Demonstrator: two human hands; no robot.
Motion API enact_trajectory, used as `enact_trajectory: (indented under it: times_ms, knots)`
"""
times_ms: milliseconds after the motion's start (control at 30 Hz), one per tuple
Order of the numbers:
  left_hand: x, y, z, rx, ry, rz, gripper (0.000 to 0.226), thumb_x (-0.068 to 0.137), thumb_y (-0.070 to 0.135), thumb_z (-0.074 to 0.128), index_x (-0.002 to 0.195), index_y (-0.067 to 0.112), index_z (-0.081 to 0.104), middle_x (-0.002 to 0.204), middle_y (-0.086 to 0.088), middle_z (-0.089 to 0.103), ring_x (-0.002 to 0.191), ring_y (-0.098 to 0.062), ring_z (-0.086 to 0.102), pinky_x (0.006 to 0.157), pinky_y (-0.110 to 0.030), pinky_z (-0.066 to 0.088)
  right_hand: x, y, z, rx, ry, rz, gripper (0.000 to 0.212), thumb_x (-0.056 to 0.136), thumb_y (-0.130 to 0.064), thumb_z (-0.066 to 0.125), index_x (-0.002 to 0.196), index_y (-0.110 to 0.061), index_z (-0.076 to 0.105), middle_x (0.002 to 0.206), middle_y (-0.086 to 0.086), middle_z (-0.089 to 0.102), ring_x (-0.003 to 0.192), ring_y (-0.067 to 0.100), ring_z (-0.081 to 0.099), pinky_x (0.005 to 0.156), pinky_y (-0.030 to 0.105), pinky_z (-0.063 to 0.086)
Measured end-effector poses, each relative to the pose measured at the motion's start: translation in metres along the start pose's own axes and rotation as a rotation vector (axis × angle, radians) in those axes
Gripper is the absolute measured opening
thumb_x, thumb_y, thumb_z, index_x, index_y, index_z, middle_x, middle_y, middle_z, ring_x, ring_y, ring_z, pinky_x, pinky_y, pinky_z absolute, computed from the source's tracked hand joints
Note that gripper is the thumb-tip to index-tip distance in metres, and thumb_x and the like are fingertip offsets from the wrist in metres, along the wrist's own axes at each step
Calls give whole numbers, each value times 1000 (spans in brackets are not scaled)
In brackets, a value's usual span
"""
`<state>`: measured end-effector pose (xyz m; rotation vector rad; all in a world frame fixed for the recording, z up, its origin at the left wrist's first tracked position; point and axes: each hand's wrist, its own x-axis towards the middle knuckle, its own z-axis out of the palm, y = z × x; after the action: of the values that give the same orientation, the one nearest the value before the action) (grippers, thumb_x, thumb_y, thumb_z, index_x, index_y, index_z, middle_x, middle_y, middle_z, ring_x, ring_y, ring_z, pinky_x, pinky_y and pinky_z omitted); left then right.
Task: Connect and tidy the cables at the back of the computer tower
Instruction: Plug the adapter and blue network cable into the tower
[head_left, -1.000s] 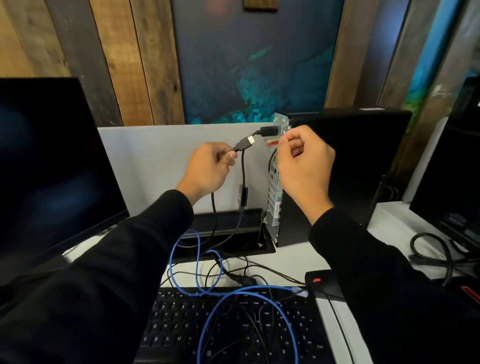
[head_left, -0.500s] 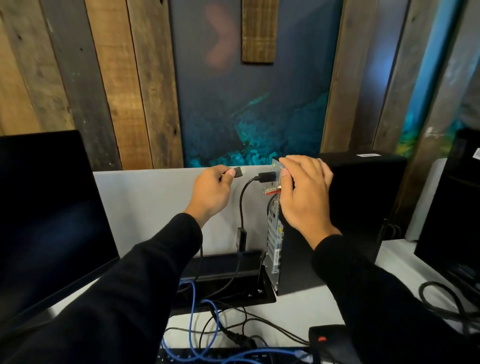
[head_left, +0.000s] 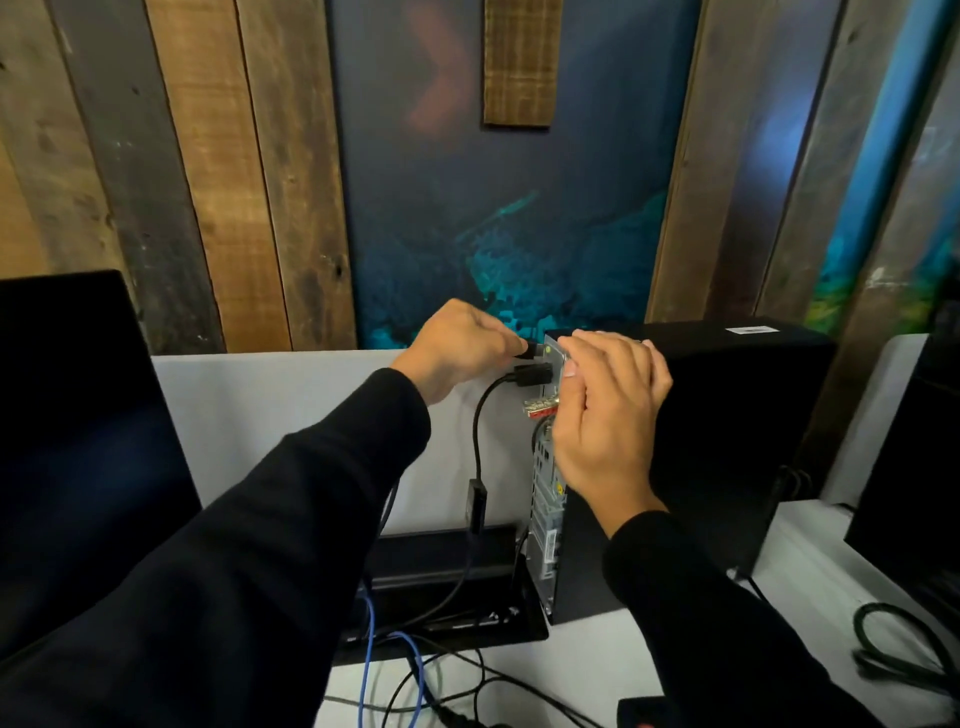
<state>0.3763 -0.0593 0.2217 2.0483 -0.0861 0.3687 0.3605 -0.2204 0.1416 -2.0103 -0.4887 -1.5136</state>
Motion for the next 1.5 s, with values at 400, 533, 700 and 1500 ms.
enact_trajectory:
  times_ms: [400, 533, 700, 1500]
  knots:
    - [-6, -10, 20, -142, 81, -192, 21, 87, 21, 72, 74, 4, 71, 67, -8, 62, 53, -12, 53, 53, -20, 45, 0, -2, 1, -2, 23, 14, 31, 99, -17, 48, 118, -15, 73, 123, 2, 68, 123, 23, 58, 121, 43, 21]
    - [-8, -10, 23, -271, 64, -289, 21, 89, 16, 68, 98, -3, 73, 82, -11, 70, 45, -6, 57, 39, -16, 37, -1, -3, 1, -2, 20, 13, 31, 100, -17, 48, 118, -15, 73, 123, 2, 68, 123, 22, 57, 121, 44, 22]
    - [-9, -5, 21, -329, 43, -356, 22, 93, 13, 69, 109, -1, 70, 96, -15, 72, 54, -12, 60, 38, -17, 37, -1, -5, 1, 16, 32, 32, 30, 100, -17, 48, 116, -14, 73, 121, 2, 68, 122, 22, 58, 121, 46, 23]
    - [-11, 16, 22, -289, -10, -403, 6, 91, 2, 69, 91, 3, 63, 77, -10, 63, 56, -17, 56, 40, -21, 42, -1, -9, 9, 50, 127, 78, 25, 93, -10, 54, 108, -11, 75, 112, 4, 70, 115, 25, 61, 121, 45, 24]
